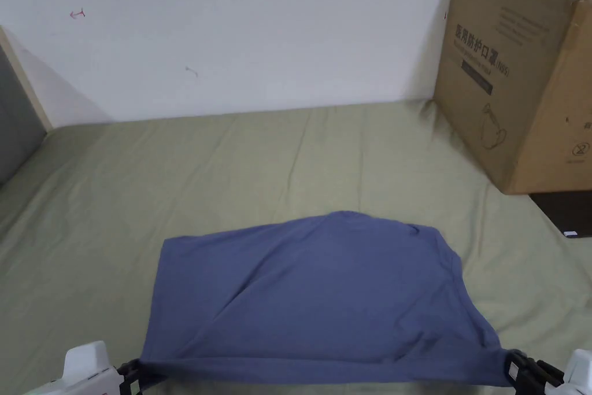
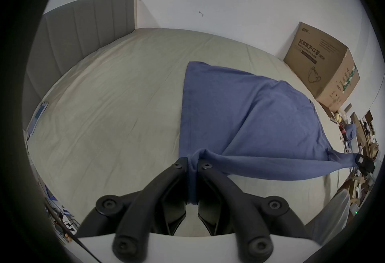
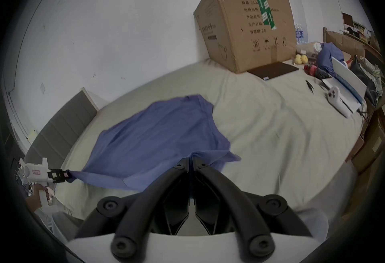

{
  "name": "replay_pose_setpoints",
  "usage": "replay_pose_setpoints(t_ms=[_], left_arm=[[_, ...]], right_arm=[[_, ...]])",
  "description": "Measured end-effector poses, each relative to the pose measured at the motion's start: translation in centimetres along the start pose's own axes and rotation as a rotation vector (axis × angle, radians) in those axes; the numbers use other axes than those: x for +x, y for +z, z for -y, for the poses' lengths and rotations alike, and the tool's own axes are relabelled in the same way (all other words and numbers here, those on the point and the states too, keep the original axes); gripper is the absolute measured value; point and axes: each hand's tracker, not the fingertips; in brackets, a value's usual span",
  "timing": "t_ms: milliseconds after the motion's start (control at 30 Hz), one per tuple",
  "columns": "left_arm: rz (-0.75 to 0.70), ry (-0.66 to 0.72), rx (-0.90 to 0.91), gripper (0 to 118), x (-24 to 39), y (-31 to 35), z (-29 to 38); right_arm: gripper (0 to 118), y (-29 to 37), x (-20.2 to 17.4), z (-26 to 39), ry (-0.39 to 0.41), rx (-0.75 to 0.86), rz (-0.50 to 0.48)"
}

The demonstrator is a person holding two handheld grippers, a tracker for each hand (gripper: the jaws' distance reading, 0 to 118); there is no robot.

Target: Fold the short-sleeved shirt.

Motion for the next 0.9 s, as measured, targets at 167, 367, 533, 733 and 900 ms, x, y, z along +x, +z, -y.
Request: replay_pose_setpoints(t_ms=[167, 367, 533, 733, 900], left_arm=[[-0.028, -0.028, -0.038, 6, -0.5, 0.7, 3.1], [-0.053, -0.032, -0.097, 6, -1.3, -1.5, 5.2], [-0.079, -0.042, -0.102, 6, -0.4, -1.3, 5.5], [-0.101, 0.030, -0.114, 64, 0.1, 0.8, 4.0], [-0.052, 0.015, 0.136, 114, 2.1, 5.7, -0.4]], right_arm=[[0, 1.2, 0.5, 2.9, -0.010, -0.068, 0.011], [0, -2.0, 0.7, 4.9, -0.038, -0.264, 0.111], [0, -5.0, 1.3, 6.4, -0.029, -0.390, 0.196], [29, -4.2, -0.4, 3.8, -0.003, -0.339, 0.214], [101, -1.6, -4.0, -3.7, 0.035, -0.077, 0.125]])
